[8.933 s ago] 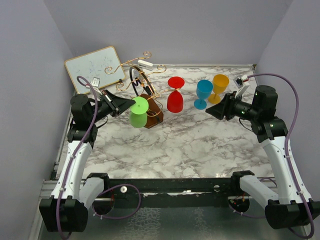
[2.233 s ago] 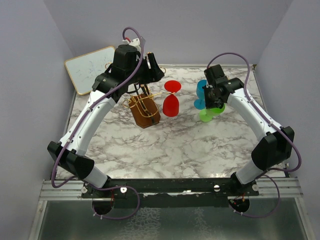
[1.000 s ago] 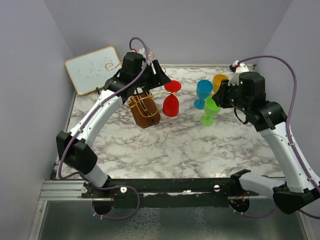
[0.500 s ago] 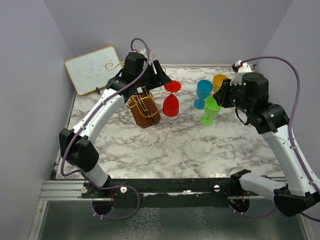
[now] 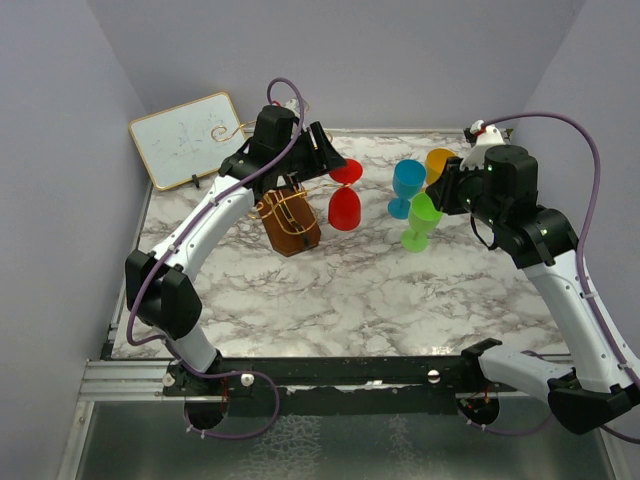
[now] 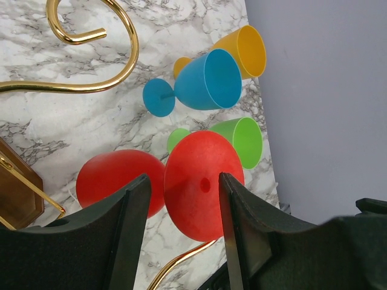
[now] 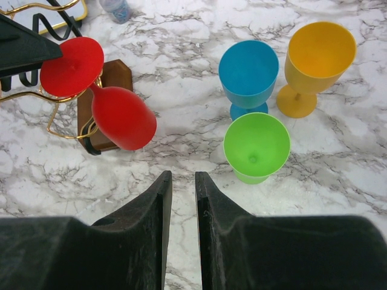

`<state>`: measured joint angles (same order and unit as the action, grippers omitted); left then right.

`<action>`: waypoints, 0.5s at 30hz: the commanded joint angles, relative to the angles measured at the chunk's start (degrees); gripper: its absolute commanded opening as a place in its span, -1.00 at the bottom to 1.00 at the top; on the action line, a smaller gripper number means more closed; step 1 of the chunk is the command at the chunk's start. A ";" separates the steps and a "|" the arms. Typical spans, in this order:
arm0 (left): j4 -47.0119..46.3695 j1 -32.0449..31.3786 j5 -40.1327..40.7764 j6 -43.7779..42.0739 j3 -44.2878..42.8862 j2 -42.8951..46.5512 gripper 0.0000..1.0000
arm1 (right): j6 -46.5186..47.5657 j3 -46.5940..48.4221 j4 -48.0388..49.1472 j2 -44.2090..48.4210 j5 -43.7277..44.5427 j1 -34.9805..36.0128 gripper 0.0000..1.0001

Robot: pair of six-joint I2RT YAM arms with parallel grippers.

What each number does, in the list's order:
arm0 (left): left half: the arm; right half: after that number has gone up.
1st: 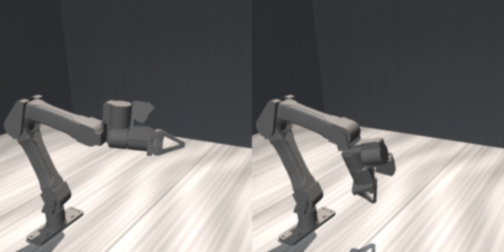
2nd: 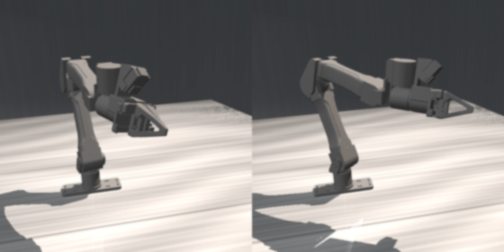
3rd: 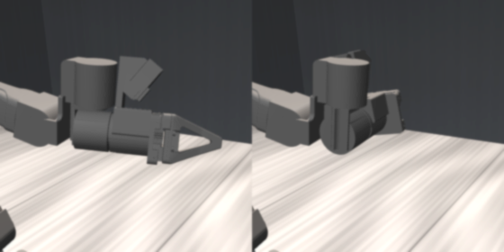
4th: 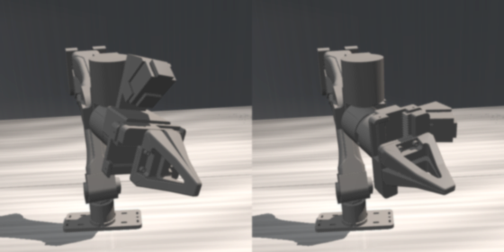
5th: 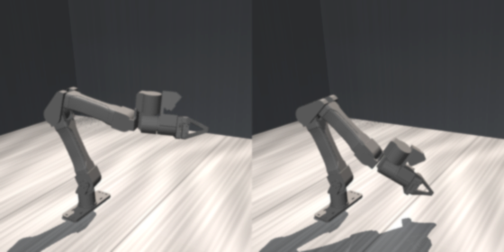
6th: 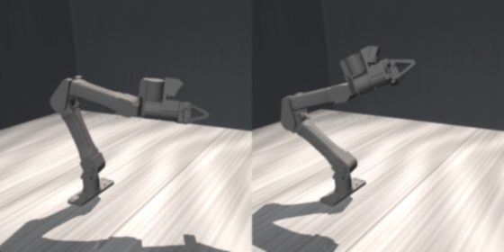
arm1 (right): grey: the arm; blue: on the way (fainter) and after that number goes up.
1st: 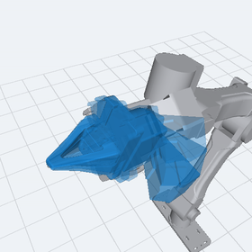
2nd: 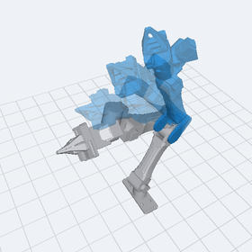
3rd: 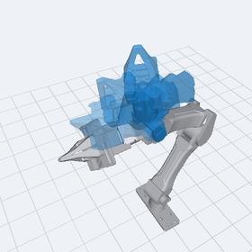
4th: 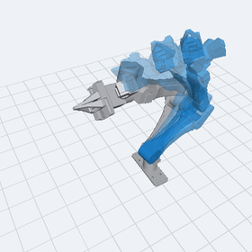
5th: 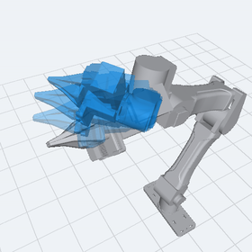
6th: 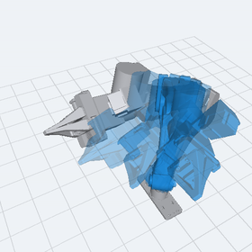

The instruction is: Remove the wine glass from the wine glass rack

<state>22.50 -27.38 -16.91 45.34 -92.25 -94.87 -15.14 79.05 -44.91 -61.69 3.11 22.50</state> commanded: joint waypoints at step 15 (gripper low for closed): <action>-2.45 0.39 -2.13 0.20 -0.24 -1.04 -0.11 | 0.40 -0.86 3.07 0.96 -1.59 0.08 -0.56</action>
<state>22.22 -27.31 -17.32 45.36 -92.25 -94.89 -15.14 78.54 -43.99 -61.69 2.98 22.50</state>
